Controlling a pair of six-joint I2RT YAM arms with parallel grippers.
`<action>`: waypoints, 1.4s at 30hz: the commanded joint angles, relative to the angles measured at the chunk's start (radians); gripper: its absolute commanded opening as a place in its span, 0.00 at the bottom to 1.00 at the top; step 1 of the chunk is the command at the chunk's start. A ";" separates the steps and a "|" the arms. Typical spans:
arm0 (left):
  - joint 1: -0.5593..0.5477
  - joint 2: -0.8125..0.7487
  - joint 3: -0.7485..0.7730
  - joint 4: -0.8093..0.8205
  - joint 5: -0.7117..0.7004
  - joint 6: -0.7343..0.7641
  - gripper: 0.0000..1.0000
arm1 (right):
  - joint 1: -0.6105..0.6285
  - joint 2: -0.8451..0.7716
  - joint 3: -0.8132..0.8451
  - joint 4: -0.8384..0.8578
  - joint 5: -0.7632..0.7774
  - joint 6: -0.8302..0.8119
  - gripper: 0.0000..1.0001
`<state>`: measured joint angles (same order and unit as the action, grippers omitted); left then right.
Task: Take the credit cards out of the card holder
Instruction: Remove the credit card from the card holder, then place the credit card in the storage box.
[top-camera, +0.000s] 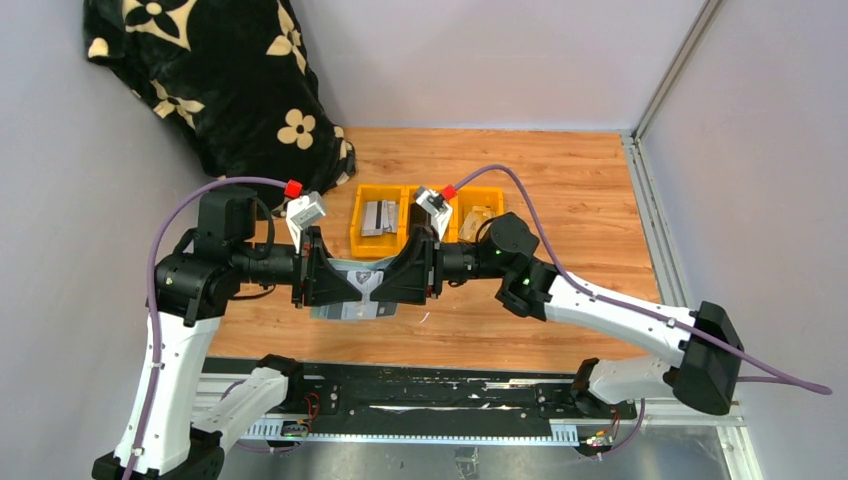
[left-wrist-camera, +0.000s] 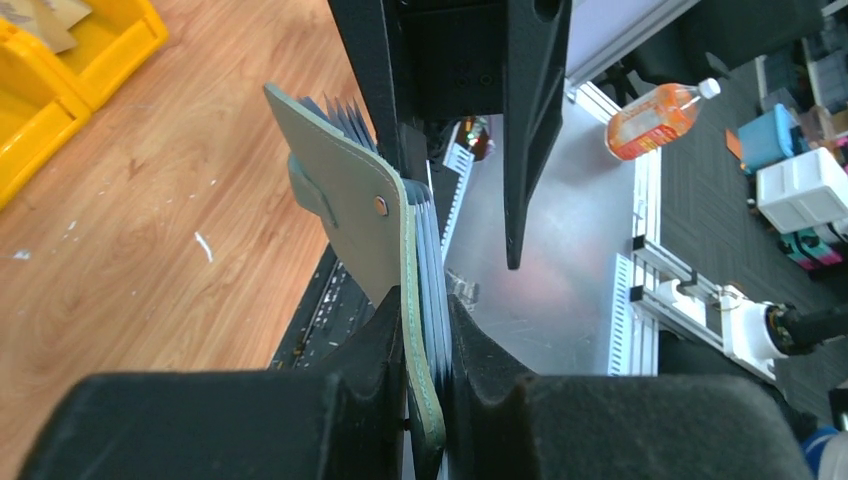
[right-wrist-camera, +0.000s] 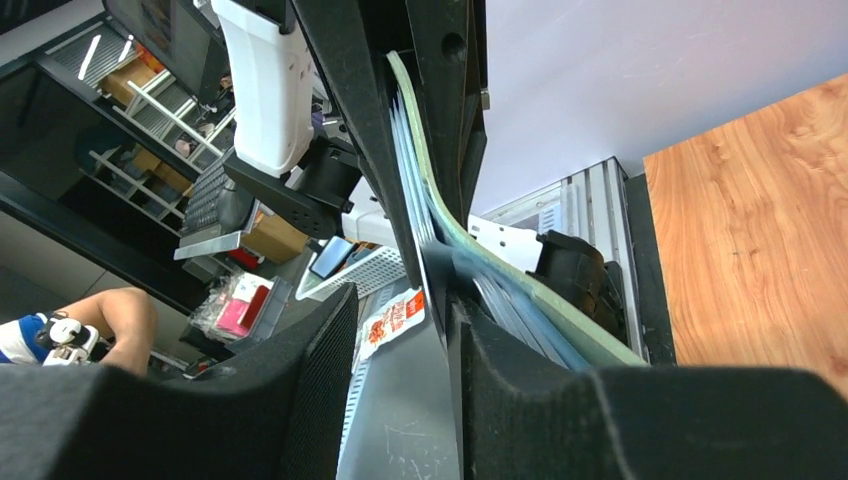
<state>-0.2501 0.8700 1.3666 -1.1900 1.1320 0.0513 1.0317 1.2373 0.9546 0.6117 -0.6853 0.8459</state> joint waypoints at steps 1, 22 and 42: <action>-0.008 -0.004 0.012 0.002 -0.007 -0.014 0.00 | -0.001 0.067 0.054 0.094 0.012 0.039 0.41; -0.008 0.006 0.054 0.006 -0.126 0.023 0.00 | -0.224 -0.222 -0.075 -0.247 -0.017 -0.096 0.00; -0.008 -0.101 -0.031 0.005 -0.404 0.240 0.00 | -0.469 0.732 0.686 -0.631 0.093 -0.346 0.00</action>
<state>-0.2550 0.7666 1.3483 -1.2102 0.7353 0.2558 0.5415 1.8393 1.5047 0.0704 -0.6544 0.5442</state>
